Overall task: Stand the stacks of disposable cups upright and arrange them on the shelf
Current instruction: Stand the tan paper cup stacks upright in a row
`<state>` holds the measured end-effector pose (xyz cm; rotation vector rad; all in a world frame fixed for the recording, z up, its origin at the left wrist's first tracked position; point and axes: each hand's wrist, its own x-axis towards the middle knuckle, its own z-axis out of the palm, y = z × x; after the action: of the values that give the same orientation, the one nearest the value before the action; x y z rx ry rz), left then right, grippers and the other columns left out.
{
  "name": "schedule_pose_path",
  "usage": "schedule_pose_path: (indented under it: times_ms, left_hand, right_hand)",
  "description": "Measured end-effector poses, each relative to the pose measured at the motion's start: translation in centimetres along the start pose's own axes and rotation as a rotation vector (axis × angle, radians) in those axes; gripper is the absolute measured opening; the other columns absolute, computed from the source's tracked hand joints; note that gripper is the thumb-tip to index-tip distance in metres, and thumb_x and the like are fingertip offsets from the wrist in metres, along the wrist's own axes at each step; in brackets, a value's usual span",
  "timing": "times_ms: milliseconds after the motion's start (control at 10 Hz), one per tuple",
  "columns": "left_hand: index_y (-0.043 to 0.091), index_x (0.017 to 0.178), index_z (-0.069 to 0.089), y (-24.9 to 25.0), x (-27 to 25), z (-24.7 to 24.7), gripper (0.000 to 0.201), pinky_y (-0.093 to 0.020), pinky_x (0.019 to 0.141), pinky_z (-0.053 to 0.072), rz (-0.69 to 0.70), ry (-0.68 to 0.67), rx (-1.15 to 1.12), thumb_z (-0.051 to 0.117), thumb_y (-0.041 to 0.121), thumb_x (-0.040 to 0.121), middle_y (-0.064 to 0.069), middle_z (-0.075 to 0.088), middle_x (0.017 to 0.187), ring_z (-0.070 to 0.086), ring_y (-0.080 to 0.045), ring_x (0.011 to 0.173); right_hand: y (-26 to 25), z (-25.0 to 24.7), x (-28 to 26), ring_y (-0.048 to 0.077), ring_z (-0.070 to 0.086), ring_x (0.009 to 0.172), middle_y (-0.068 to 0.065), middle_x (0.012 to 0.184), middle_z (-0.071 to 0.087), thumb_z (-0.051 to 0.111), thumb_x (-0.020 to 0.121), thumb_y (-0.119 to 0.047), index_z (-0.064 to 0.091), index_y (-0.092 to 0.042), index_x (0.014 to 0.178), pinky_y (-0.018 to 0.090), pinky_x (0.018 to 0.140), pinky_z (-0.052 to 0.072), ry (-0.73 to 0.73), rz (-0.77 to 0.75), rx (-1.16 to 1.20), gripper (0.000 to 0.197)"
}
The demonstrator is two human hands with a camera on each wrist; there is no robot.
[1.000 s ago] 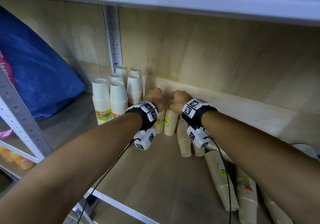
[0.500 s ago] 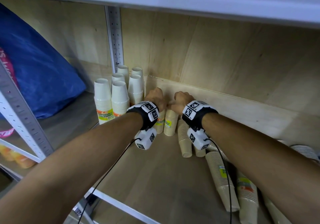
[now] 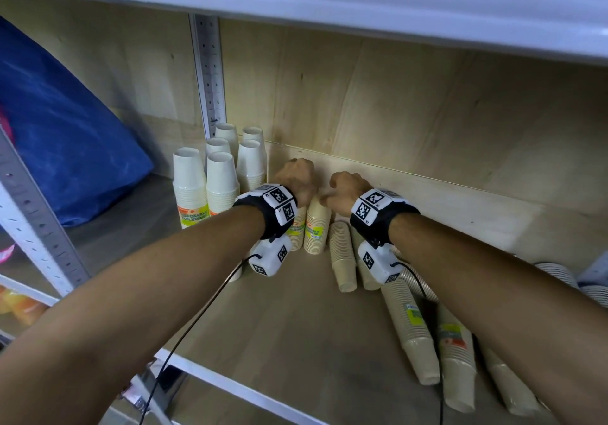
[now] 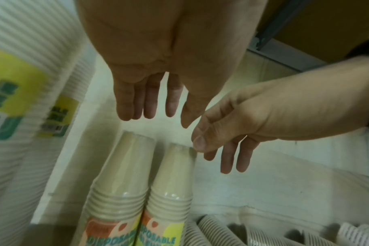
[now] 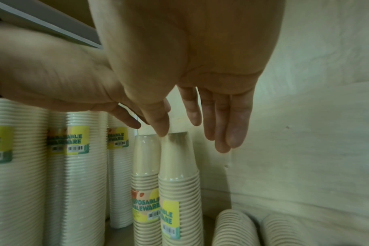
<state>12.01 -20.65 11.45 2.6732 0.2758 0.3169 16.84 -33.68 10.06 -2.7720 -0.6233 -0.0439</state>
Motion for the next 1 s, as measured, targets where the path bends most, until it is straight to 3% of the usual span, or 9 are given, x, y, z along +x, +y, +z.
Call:
schedule_pose_path:
  times_ms: [100,200,300,500,600,700,800,900,1000]
  left_hand:
    - [0.011,0.119,0.064,1.2,-0.5,-0.7,0.032,-0.034,0.094,0.049,0.139,-0.01,-0.014,0.064,0.017,0.088,-0.009,0.061,0.124,0.058,-0.025,0.113]
    - [0.02,0.121,0.063,2.4,-1.0,-0.6,0.034,-0.025,0.091,0.043,0.254,-0.048,-0.017,0.065,0.022,0.087,-0.005,0.059,0.127,0.055,-0.022,0.117]
    - [0.021,0.124,0.062,3.6,-1.9,0.0,0.036,-0.024,0.089,0.039,0.362,-0.138,0.017,0.066,0.021,0.088,-0.004,0.059,0.127,0.055,-0.021,0.117]
    - [0.02,0.126,0.061,4.1,-4.0,2.9,0.039,-0.032,0.097,0.047,0.503,-0.343,0.13,0.066,0.019,0.087,-0.005,0.059,0.127,0.056,-0.022,0.117]
    - [0.019,0.13,0.058,3.4,-4.9,4.5,0.044,-0.032,0.097,0.045,0.499,-0.423,0.156,0.067,0.016,0.088,-0.003,0.055,0.131,0.053,-0.023,0.119]
    - [0.022,0.129,0.055,2.5,-5.2,6.5,0.047,-0.029,0.088,0.047,0.5,-0.481,0.176,0.068,0.013,0.085,-0.002,0.055,0.129,0.056,-0.021,0.113]
    - [0.017,0.132,0.055,2.1,-6.0,7.6,0.046,-0.035,0.099,0.045,0.517,-0.458,0.232,0.065,0.011,0.087,-0.007,0.054,0.134,0.053,-0.026,0.12]
    - [0.017,0.136,0.052,1.3,-6.2,9.2,0.047,-0.039,0.106,0.039,0.527,-0.391,0.301,0.062,0.016,0.09,-0.008,0.047,0.141,0.046,-0.028,0.128]
    - [0.014,0.136,0.052,0.8,-6.3,9.8,0.047,-0.04,0.107,0.037,0.524,-0.372,0.296,0.06,0.02,0.09,-0.01,0.046,0.142,0.045,-0.029,0.129]
  right_hand:
    - [0.9,-1.2,-1.1,0.031,0.059,0.102,0.011,0.119,0.058,0.062,0.08,-0.043,0.056,-0.014,0.121,0.036,0.086,0.051,-0.021,0.033,-0.04,0.05]
    - [1.8,-2.1,-2.6,0.031,0.058,0.105,0.011,0.121,0.057,0.063,0.079,-0.044,0.056,-0.014,0.122,0.035,0.085,0.05,-0.027,0.078,-0.067,0.054]
    - [2.9,-2.9,-4.6,0.029,0.057,0.107,0.01,0.122,0.056,0.063,0.079,-0.044,0.054,-0.013,0.125,0.034,0.084,0.049,-0.036,0.133,-0.073,0.056]
    - [5.3,-2.6,-9.1,0.024,0.055,0.089,0.007,0.112,0.059,0.063,0.074,-0.043,0.056,-0.015,0.114,0.033,0.08,0.052,-0.056,0.247,-0.075,0.049]
    - [6.5,-1.8,-11.6,0.027,0.059,0.097,0.008,0.114,0.059,0.063,0.079,-0.036,0.057,-0.012,0.114,0.029,0.076,0.049,-0.084,0.316,-0.082,0.043]
    - [7.7,-0.5,-14.0,0.03,0.058,0.103,0.009,0.117,0.059,0.061,0.08,-0.041,0.055,-0.011,0.116,0.036,0.09,0.049,-0.12,0.377,-0.054,0.048]
    - [8.7,1.0,-16.1,0.03,0.059,0.104,0.009,0.116,0.059,0.061,0.078,-0.05,0.054,-0.013,0.118,0.039,0.089,0.05,-0.141,0.426,-0.051,0.056]
    - [9.5,2.4,-17.7,0.026,0.06,0.093,0.003,0.105,0.06,0.049,0.063,-0.067,0.054,-0.022,0.1,0.036,0.077,0.051,-0.148,0.466,-0.065,0.058]
    - [10.0,3.6,-18.9,0.022,0.054,0.082,-0.001,0.09,0.053,0.056,0.066,-0.062,0.048,-0.025,0.084,0.032,0.068,0.042,-0.148,0.504,-0.026,0.042]
